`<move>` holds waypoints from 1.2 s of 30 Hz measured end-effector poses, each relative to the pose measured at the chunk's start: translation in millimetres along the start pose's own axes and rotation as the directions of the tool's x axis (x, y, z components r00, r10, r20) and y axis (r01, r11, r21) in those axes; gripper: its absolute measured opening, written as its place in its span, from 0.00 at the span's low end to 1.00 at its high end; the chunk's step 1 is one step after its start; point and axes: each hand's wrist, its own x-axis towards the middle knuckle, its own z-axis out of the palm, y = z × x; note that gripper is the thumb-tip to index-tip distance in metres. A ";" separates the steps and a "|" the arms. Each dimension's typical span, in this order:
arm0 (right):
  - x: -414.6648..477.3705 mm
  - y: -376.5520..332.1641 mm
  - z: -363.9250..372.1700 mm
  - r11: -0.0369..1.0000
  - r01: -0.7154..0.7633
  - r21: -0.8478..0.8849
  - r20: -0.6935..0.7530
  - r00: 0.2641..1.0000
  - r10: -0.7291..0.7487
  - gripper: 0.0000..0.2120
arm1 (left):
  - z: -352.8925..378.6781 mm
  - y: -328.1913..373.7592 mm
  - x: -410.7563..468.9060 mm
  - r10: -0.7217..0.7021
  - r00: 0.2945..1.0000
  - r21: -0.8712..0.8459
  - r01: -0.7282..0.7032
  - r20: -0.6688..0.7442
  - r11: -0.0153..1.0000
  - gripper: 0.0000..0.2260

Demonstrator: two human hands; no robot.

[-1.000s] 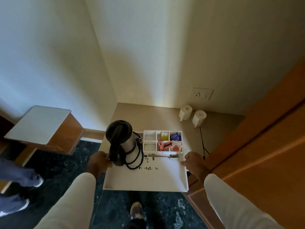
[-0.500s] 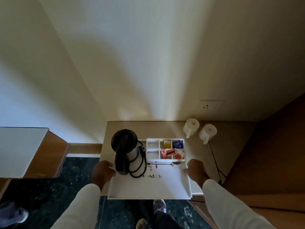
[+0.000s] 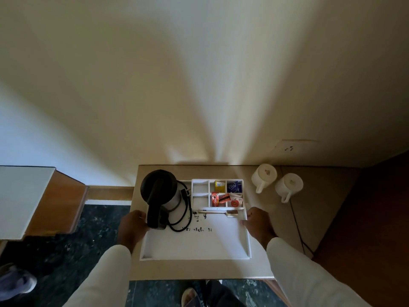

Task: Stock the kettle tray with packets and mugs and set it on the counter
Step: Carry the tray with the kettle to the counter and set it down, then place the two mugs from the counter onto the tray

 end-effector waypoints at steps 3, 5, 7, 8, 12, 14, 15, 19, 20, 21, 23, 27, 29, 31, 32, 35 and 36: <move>4.8 -5.7 -4.1 0.999 0.011 0.031 -0.020 1.000 -0.010 0.11 | -3.5 8.7 5.1 0.035 0.999 0.016 -0.035 -0.006 0.999 0.12; 6.2 -9.2 -8.3 0.999 0.026 0.046 -0.019 1.000 -0.025 0.13 | -6.0 13.3 6.2 0.044 0.999 0.001 -0.044 -0.021 0.999 0.14; 7.9 -9.3 -13.2 0.996 0.015 0.093 -0.022 1.000 -0.013 0.19 | -9.0 13.3 3.4 0.029 0.999 -0.017 -0.030 -0.018 0.999 0.13; 8.4 -8.2 -15.9 0.993 0.000 0.116 -0.029 1.000 0.003 0.24 | -8.7 11.0 -0.9 0.035 0.999 -0.016 -0.036 -0.028 0.999 0.14; 12.2 0.1 -28.1 0.938 -0.074 0.338 -0.145 0.981 0.129 0.32 | -0.9 -6.6 -52.6 0.202 0.943 0.022 -0.203 -0.263 0.979 0.15; 15.2 -0.6 -35.6 0.874 -0.061 0.482 -0.179 0.970 0.167 0.23 | 9.4 -13.0 -85.4 0.376 0.880 0.094 -0.364 -0.290 0.927 0.08; 17.3 -2.7 -39.4 0.860 -0.024 0.510 -0.197 0.970 0.143 0.18 | 14.5 -13.6 -102.4 0.458 0.852 0.144 -0.436 -0.251 0.889 0.07; 29.7 -8.5 -46.6 0.885 0.078 0.459 -0.276 0.959 0.059 0.12 | 58.4 -30.6 -116.3 0.634 0.773 0.380 -0.576 -0.037 0.724 0.27; 32.5 -9.5 -47.3 0.891 0.080 0.447 -0.278 0.959 0.053 0.12 | 68.9 -33.5 -113.1 0.629 0.777 0.418 -0.570 -0.005 0.707 0.31; 35.2 -9.3 -48.3 0.893 0.066 0.446 -0.273 0.960 0.066 0.11 | 74.5 -32.8 -110.5 0.612 0.791 0.437 -0.557 0.020 0.706 0.33; 39.4 -8.5 -52.8 0.865 0.043 0.500 -0.240 0.967 0.090 0.08 | 83.7 -32.2 -105.1 0.598 0.800 0.451 -0.553 0.053 0.701 0.39; 30.8 -11.0 -62.1 0.794 0.082 0.602 -0.201 0.978 0.051 0.11 | 86.6 -24.2 -104.3 0.559 0.823 0.489 -0.530 0.100 0.692 0.44; 17.9 -13.6 -70.5 0.796 0.139 0.590 -0.243 0.970 0.010 0.12 | 88.5 -22.1 -105.4 0.549 0.828 0.479 -0.529 0.111 0.701 0.44; -6.0 -19.8 -75.0 0.803 0.207 0.559 -0.274 0.960 -0.057 0.11 | 90.3 -24.3 -105.2 0.536 0.837 0.467 -0.521 0.114 0.715 0.45; -21.9 -23.3 -75.0 0.806 0.247 0.537 -0.280 0.954 -0.106 0.09 | 91.5 -24.7 -105.1 0.534 0.838 0.465 -0.519 0.112 0.717 0.45; -71.1 -31.6 -52.3 0.810 0.377 0.449 -0.243 0.924 -0.295 0.09 | 91.6 -23.5 -104.4 0.526 0.842 0.470 -0.515 0.121 0.717 0.45; -85.4 -32.8 -36.8 0.812 0.405 0.420 -0.219 0.914 -0.342 0.11 | 91.8 -24.2 -104.5 0.524 0.843 0.470 -0.515 0.124 0.717 0.45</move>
